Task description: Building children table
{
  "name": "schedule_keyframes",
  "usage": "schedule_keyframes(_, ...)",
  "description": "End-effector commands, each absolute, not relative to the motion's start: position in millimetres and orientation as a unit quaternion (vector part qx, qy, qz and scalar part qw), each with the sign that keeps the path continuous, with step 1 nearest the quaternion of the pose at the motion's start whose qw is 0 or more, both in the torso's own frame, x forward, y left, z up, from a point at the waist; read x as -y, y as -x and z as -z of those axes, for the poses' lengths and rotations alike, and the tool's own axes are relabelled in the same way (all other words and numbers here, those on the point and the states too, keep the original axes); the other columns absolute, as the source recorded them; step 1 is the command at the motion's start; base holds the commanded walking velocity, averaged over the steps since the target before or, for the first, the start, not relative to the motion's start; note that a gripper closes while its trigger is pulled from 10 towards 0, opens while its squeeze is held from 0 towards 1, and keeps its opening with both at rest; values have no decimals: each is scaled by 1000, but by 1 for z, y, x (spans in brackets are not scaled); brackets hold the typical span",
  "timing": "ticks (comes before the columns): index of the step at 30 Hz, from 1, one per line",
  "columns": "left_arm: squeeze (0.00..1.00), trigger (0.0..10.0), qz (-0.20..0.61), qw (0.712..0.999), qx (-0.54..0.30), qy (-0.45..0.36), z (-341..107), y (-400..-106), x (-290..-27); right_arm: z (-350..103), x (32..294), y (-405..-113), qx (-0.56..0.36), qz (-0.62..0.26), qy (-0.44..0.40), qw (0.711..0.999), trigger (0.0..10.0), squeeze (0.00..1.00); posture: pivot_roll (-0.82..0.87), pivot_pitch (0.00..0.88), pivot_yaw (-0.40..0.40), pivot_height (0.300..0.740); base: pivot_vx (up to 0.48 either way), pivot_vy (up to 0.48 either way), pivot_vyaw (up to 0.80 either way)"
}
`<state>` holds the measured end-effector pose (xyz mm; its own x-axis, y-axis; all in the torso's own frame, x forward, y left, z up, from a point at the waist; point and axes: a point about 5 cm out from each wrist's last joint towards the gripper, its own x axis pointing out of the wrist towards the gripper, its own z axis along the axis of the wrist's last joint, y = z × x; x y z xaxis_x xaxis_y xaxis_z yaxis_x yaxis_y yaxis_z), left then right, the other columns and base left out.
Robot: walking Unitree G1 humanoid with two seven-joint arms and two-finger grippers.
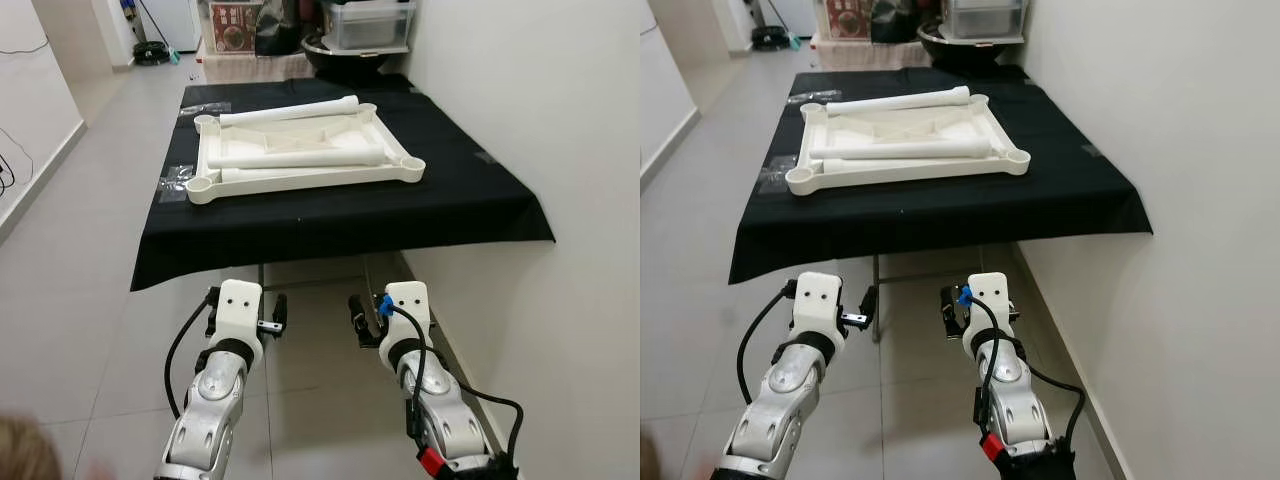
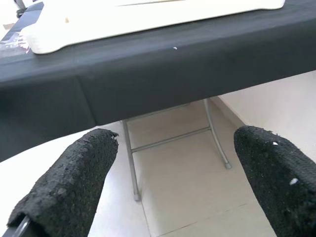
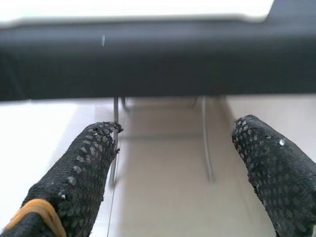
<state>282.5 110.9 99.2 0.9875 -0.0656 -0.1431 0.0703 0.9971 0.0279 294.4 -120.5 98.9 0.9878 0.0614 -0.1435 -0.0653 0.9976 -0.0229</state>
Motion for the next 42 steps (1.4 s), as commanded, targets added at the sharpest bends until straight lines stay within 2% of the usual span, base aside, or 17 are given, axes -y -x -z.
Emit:
schedule_keyframes(1,0,10000,34,997,-66,-15,-100,-281,-112,-106,123,-294,-47,-22,14,999,10000,0,13,0,-42,740,0,0,0)
schedule_keyframes(6,0,10000,43,998,-18,-29,-111,-277,-113,-119,120,-290,10,-41,30,999,10000,0,17,0,-44,740,0,0,0)
schedule_keyframes(11,0,10000,45,998,-7,-37,-114,-273,-112,-123,114,-285,31,-63,39,997,10000,0,20,0,-45,740,0,0,0)
schedule_keyframes(35,0,10000,56,998,5,-39,-116,-272,-108,-116,115,-286,17,-65,6,998,10000,0,21,0,-44,740,0,0,0)
schedule_keyframes(42,0,10000,53,996,40,-59,-130,-274,-107,-143,114,-290,83,-78,12,993,10000,0,23,0,-46,740,0,0,0)
